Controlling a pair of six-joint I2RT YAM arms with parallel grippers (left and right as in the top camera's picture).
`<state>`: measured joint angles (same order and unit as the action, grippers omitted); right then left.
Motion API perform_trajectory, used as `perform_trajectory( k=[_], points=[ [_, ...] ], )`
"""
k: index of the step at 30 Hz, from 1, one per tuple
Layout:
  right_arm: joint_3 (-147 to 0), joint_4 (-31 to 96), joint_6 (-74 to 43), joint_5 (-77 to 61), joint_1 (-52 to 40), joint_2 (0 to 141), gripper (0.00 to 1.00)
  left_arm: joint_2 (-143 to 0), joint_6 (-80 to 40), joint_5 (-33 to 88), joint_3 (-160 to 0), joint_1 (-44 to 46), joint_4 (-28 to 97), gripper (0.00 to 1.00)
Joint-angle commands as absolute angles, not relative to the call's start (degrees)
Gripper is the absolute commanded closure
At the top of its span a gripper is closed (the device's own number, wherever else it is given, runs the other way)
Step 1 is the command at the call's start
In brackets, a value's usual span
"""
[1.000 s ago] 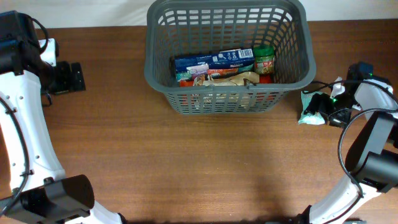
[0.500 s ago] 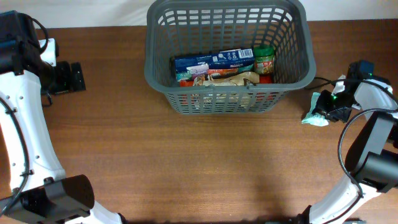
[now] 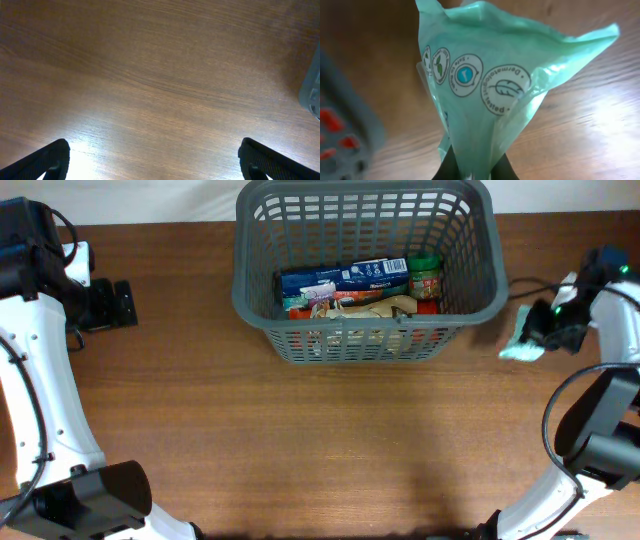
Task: Pack container
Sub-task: 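Lift the wipes pack and lower it into the basket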
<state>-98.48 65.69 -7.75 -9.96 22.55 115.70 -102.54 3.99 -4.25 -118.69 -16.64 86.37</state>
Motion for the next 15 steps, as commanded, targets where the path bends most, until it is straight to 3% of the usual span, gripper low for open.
perform_trajectory(
  k=[1, 15],
  points=[
    [-106.9, 68.5, -8.0, -9.2, 22.2, 114.1, 0.96, -102.0, 3.4, -3.7, -118.4, -16.8, 86.4, 0.01],
    [-152.4, 87.8, -7.3, -18.6, 19.4, 110.9, 0.96, -102.0, 3.4, -3.6, -118.4, -16.8, 86.4, 0.01]
  ],
)
